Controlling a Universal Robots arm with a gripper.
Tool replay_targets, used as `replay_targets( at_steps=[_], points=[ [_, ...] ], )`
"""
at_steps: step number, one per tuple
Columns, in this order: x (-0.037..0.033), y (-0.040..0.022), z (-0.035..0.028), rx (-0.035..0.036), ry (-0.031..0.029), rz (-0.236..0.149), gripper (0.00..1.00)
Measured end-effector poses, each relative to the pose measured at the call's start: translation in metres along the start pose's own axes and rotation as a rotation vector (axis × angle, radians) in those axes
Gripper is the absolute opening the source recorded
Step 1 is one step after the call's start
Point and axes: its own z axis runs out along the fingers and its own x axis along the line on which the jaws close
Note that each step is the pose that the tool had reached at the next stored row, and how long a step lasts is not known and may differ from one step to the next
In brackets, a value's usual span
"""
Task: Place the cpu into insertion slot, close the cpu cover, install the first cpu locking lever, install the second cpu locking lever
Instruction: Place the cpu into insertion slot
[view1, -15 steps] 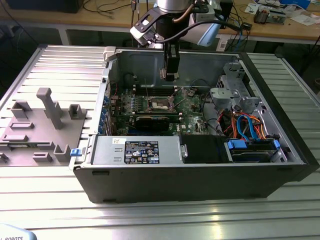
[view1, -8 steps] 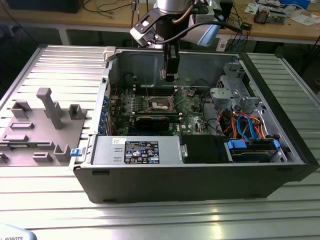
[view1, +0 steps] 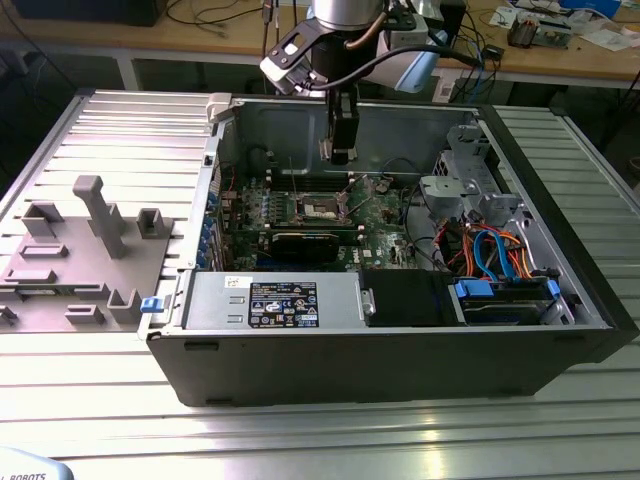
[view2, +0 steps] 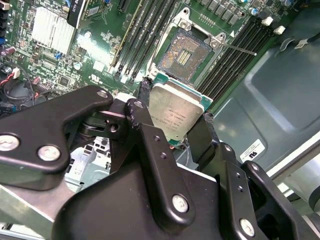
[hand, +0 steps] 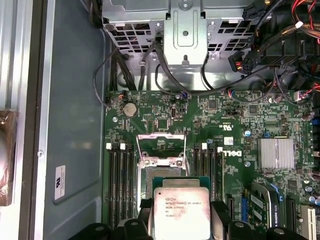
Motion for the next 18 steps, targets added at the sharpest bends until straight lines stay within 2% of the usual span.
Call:
replay_targets(
  at_steps=[18],
  points=[
    [-0.0001, -0.0003, 0.0046, 0.0, 0.0, 0.0, 0.54]
  ],
)
